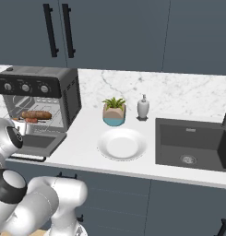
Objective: Pick up the kebab skewer and baguette bread, and place them inside the toaster oven. Close the toaster oven door and start by setting the timer.
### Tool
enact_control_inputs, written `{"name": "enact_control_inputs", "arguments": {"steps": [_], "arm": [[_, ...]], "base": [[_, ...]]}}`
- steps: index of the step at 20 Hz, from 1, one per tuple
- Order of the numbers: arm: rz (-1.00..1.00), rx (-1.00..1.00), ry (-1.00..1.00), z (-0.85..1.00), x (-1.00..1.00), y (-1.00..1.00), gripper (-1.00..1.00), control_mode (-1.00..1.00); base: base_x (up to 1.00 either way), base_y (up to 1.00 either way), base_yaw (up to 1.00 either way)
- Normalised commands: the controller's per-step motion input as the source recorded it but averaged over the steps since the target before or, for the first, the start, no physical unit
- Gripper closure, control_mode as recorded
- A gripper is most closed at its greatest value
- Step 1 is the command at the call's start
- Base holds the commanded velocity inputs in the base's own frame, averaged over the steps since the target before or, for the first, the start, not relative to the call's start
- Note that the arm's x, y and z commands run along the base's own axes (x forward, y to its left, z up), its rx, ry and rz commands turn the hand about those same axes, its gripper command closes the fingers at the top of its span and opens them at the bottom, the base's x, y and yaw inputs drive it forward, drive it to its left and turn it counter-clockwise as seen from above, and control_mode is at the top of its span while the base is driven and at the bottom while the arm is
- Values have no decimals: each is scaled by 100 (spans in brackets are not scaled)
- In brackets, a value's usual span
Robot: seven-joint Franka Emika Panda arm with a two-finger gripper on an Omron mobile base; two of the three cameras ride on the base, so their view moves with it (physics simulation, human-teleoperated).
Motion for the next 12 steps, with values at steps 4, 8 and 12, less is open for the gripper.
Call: {"name": "enact_control_inputs", "arguments": {"steps": [4, 8, 12], "arm": [[-1, 0, 0, -8, 1, 0, -100, -100], [-1, 0, 0, -15, 0, 0, -100, -100], [-1, 0, 0, -16, 0, 0, -100, -100]], "base": [[0, 0, 0], [0, 0, 0], [0, 0, 0]]}}
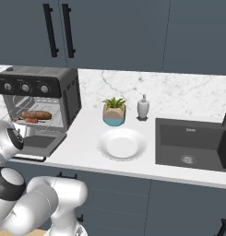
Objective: Pick up the kebab skewer and baguette bread, and place them inside the toaster oven. Close the toaster oven door and start by setting the timer.
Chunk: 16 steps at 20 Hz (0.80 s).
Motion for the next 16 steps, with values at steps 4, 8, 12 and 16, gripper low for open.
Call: {"name": "enact_control_inputs", "arguments": {"steps": [4, 8, 12, 16], "arm": [[-1, 0, 1, -10, 0, 0, -100, -100], [0, 0, 1, -2, 2, 0, -100, -100], [0, 0, 0, 0, 11, 0, -100, -100], [0, 0, 1, 0, 16, 0, -100, -100]], "base": [[0, 0, 0], [0, 0, 0], [0, 0, 0], [0, 0, 0]]}}
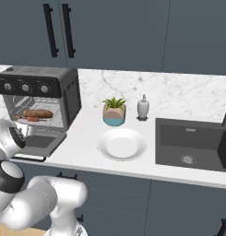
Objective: Pick up the kebab skewer and baguette bread, and place them inside the toaster oven. Close the toaster oven door and start by setting the timer.
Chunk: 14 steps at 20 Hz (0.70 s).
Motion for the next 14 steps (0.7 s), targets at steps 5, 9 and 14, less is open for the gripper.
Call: {"name": "enact_control_inputs", "arguments": {"steps": [5, 9, 14], "arm": [[0, 0, 0, 0, 26, 0, -100, -100], [0, 1, 0, 0, 25, 0, -100, -100], [-1, 1, 0, 0, 33, 0, -100, -100]], "base": [[0, 0, 0], [0, 0, 0], [0, 0, 0]]}}
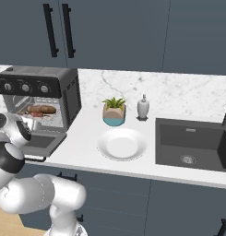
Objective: Pick up the kebab skewer and baguette bread, and place them inside the toaster oven. Close the toaster oven door and start by setting the timer.
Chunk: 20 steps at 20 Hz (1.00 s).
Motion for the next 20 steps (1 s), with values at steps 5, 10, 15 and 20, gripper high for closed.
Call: {"name": "enact_control_inputs", "arguments": {"steps": [5, 10, 15, 20], "arm": [[-2, 0, 0, 0, 33, 0, -100, -100], [-2, 0, 0, 0, 30, 0, -100, -100], [-2, 0, 0, 0, 30, 0, -100, -100], [-1, 0, -3, 0, 27, 0, -100, -100]], "base": [[0, 0, 0], [0, 0, 0], [0, 0, 0], [0, 0, 0]]}}
